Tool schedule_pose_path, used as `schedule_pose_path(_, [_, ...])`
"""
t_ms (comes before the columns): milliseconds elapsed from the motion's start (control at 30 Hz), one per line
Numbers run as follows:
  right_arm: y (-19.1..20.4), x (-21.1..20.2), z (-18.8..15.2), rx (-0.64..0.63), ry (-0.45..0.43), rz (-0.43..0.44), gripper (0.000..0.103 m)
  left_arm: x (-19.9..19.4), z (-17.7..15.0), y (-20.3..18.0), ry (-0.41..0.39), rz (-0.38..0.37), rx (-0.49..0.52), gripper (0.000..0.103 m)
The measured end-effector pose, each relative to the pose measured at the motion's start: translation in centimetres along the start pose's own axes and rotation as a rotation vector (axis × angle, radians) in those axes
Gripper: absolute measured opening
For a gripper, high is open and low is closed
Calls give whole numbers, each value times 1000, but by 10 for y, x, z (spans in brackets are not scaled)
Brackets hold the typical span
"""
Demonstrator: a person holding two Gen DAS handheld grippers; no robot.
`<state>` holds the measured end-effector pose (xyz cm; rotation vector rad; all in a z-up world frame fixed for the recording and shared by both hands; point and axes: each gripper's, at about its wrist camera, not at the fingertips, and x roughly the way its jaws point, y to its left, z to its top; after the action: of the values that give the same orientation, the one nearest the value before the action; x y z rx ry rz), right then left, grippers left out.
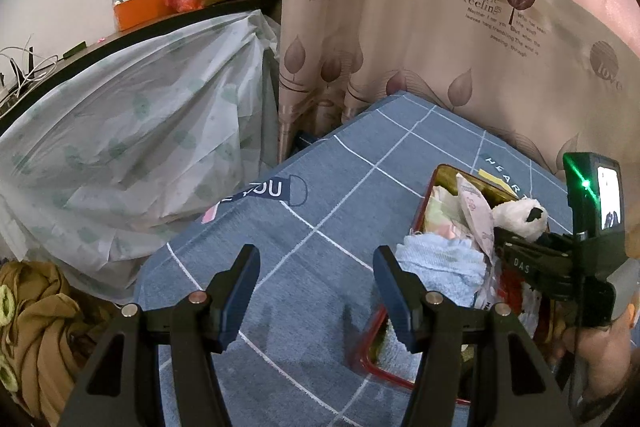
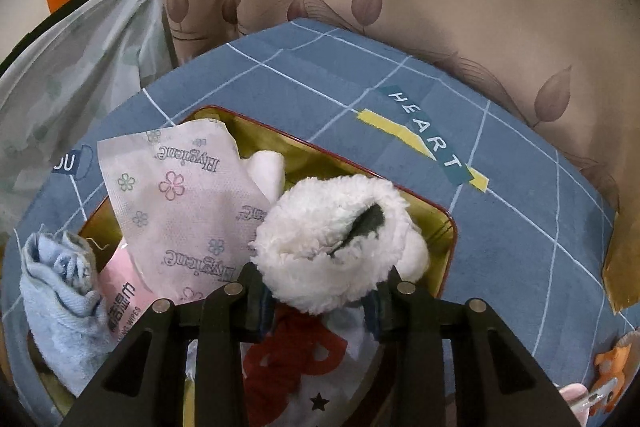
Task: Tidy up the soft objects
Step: 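Lower the white fluffy sock into the tray and open the right gripper, then grasp the white knit sock beside the orange doll with the right gripper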
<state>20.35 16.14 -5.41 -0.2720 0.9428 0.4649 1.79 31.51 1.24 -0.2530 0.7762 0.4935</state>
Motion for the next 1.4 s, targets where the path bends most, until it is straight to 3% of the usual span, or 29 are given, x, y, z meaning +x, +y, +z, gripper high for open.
schedule_pose_path(100, [-2, -5, 0, 0, -9, 2, 42, 0, 0, 0, -2, -3, -2, 60])
schedule_pose_path(233, [-2, -21, -1, -2, -47, 13, 65, -3, -1, 0, -12, 0, -2, 60])
schedule_pose_path(500, [3, -77, -11, -26, -133, 39, 73, -5, 0, -3, -27, -3, 8, 60])
schedule_pose_path(700, [-18, -123, -45, 8, -187, 51, 74, -10, -1, -6, -42, -8, 18, 60])
schedule_pose_path(867, [-73, -146, -83, 89, -188, -34, 74, -13, -2, -11, -55, 2, 35, 60])
schedule_pose_path(1200, [-224, -164, -145, 363, -158, -273, 75, -19, -5, -21, -86, 14, 78, 60])
schedule_pose_path(1400, [-281, -146, -170, 450, -91, -306, 75, -19, -8, -27, -101, 23, 106, 60])
